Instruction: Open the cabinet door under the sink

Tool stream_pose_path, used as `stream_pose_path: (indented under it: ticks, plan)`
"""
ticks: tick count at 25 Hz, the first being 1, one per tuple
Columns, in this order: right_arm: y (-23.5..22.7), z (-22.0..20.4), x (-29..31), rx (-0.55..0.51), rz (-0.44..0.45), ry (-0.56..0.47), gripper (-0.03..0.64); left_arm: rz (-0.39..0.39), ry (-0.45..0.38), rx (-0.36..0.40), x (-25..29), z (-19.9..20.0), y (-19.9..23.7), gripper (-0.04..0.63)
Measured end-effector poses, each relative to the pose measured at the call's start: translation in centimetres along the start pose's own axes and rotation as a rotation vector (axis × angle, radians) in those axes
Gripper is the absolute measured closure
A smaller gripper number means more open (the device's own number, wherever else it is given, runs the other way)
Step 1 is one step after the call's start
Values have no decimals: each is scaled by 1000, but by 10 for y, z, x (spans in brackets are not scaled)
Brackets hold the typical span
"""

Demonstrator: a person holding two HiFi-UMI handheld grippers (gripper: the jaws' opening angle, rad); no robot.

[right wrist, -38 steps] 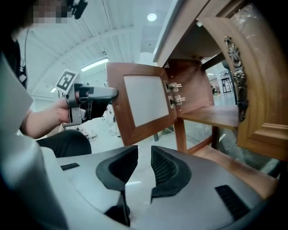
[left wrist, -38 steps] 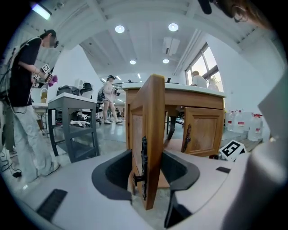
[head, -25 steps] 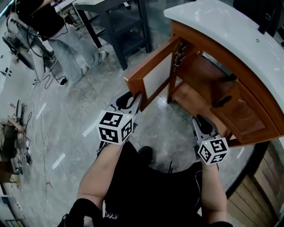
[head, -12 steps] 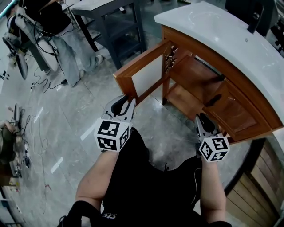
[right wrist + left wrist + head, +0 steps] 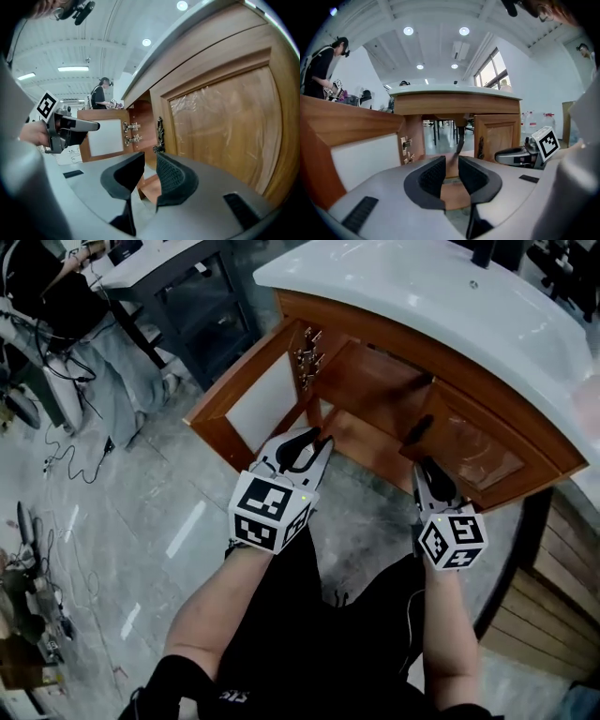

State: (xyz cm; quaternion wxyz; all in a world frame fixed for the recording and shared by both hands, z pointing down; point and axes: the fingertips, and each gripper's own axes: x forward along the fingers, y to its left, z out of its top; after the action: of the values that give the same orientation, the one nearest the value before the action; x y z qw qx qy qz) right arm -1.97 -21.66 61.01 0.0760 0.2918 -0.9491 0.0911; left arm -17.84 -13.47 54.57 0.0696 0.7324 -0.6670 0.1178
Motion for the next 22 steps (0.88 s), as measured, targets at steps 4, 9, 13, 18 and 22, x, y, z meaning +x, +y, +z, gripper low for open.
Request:
stream_pose_path:
  ticks: [4, 9, 13, 18, 22]
  plan:
    - [-12, 2, -1, -20, -82, 10, 522, -130, 11, 4, 36, -2, -20, 500]
    - [-12, -6, 15, -61, -120, 59, 502, -251, 15, -1, 77, -6, -35, 500]
    - [-7, 0, 30, -78, -155, 49, 502, -313, 2, -4, 98, -4, -36, 500]
    - [-8, 8, 48, -73, -212, 35, 491, -355, -12, 15, 109, -1, -29, 500]
    - [-12, 6, 56, -88, -260, 48, 494, -389, -26, 30, 115, 0, -28, 527]
